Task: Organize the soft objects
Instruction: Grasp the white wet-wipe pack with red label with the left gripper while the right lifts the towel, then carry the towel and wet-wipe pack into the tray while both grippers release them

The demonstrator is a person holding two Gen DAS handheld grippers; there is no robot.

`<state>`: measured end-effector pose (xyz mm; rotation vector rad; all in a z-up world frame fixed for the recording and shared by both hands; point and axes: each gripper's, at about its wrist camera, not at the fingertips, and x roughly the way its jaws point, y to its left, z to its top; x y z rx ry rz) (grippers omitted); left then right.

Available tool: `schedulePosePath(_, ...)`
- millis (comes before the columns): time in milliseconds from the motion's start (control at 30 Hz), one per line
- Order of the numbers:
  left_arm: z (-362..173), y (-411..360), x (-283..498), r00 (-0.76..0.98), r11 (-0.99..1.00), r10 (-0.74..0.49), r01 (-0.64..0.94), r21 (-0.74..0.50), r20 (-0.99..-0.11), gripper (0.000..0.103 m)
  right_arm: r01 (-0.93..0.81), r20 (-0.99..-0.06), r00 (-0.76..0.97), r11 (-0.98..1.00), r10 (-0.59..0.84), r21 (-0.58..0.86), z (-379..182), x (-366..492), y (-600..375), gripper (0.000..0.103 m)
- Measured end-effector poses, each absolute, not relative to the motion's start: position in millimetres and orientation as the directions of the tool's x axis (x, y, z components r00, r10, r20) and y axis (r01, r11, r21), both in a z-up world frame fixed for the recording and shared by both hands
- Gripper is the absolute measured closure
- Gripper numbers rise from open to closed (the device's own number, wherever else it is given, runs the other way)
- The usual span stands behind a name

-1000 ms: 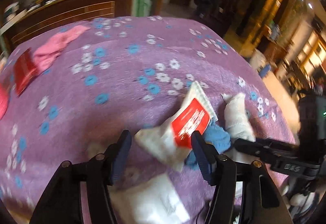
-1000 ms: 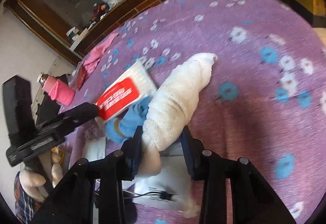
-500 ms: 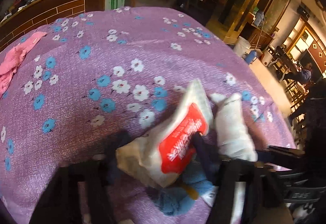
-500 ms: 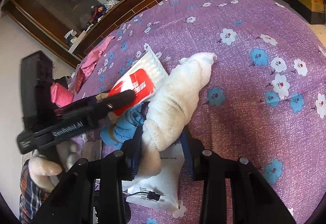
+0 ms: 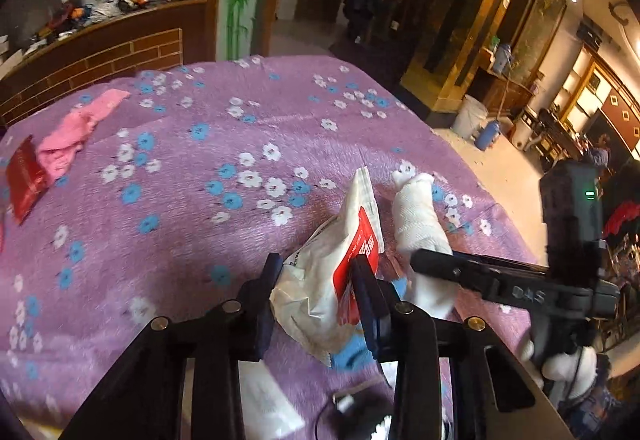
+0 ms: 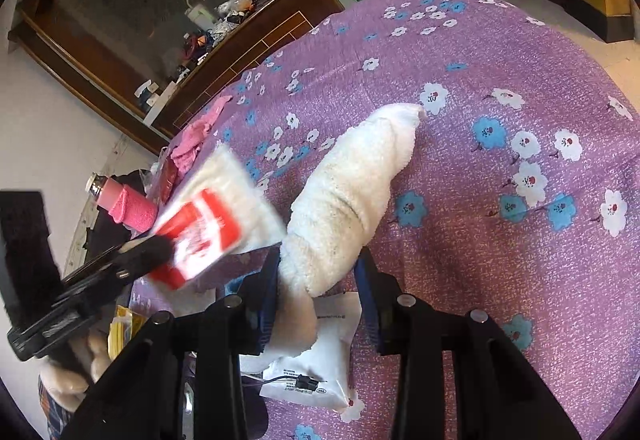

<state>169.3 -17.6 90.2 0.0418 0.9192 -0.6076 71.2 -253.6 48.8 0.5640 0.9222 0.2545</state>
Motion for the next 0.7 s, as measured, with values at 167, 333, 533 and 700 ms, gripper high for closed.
schedulePosePath(167,115,13,144,0.516,0.865,-0.451,0.455,-0.213,-0.728,0.067,0.015,-0.671,0.597,0.830,0.440,0.558,53,69,-250,0.068)
schedulePosePath(333,117,40,110,0.558,0.899,-0.387,0.403,-0.168,-0.734,0.067,0.012,-0.660,0.625,0.841,0.416,0.541,61,64,-248,0.068)
schedulePosePath(533,108,74,56,0.570,0.921,-0.352,0.352,-0.166,-0.742,0.067,0.012,-0.651,0.677,0.880,0.343,0.475,83,44,-245,0.068)
schedulePosePath(700,97,92,10,0.561,0.916,-0.379,0.342,-0.211,-0.736,0.066,-0.012,-0.669,0.679,0.916,0.302,0.402,98,-4,-246,0.068)
